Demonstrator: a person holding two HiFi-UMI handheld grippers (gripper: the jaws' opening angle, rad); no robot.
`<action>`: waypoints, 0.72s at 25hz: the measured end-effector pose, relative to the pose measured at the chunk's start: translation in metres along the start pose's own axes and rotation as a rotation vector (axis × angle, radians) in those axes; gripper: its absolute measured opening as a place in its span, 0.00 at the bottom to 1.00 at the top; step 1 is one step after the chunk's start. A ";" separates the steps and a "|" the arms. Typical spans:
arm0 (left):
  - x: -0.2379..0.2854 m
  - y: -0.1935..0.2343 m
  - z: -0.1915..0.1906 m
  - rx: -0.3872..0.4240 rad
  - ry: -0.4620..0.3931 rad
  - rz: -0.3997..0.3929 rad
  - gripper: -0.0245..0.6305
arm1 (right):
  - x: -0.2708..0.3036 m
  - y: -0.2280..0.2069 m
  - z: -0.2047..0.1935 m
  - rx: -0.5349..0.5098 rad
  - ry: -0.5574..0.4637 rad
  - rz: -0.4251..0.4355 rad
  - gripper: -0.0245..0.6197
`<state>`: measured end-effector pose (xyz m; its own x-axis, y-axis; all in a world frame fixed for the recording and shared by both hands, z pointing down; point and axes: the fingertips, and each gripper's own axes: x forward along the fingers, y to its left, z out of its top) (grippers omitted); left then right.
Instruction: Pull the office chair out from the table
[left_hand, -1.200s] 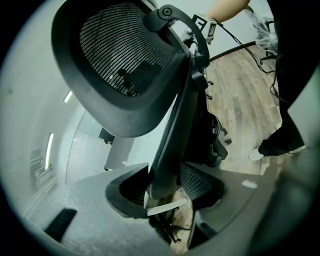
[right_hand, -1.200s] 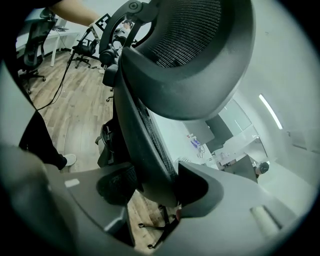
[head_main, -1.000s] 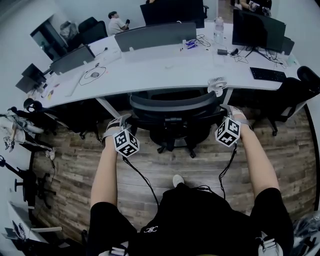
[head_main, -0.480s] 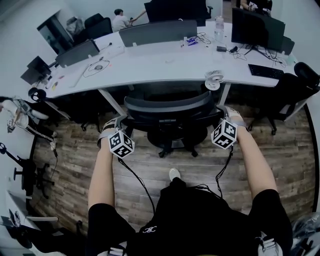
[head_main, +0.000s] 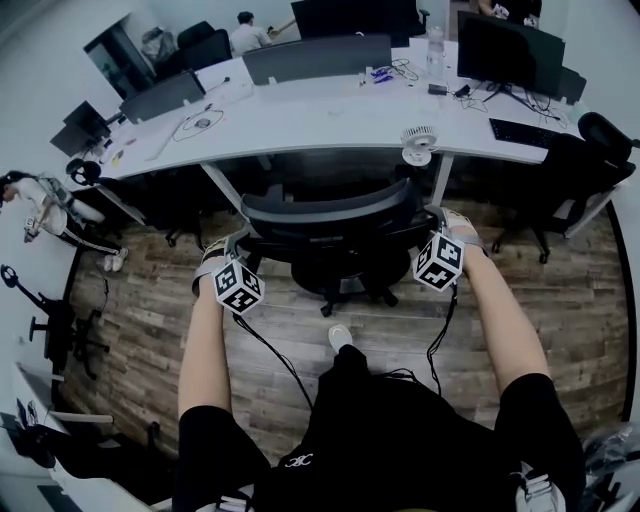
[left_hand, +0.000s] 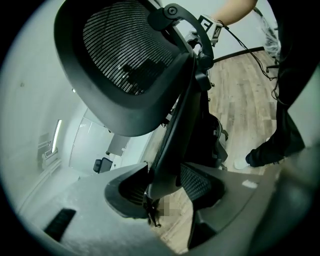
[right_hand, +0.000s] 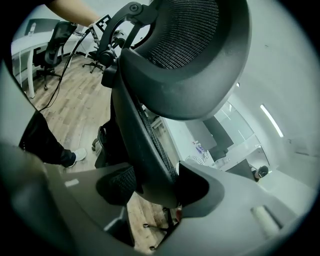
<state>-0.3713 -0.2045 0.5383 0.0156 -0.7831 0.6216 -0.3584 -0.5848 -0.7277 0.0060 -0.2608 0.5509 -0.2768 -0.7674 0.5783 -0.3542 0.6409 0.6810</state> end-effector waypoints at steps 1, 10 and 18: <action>-0.004 -0.003 0.001 -0.012 0.000 0.002 0.34 | -0.003 0.001 -0.001 0.002 -0.002 0.000 0.43; -0.022 -0.018 -0.005 -0.029 0.010 -0.013 0.35 | -0.025 0.019 -0.001 0.014 -0.006 -0.002 0.44; -0.020 -0.011 -0.009 -0.015 -0.006 -0.017 0.35 | -0.028 0.023 0.004 0.049 0.008 -0.030 0.44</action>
<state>-0.3763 -0.1802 0.5369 0.0277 -0.7747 0.6318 -0.3719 -0.5946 -0.7128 0.0023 -0.2243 0.5485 -0.2580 -0.7858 0.5621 -0.4056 0.6161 0.6752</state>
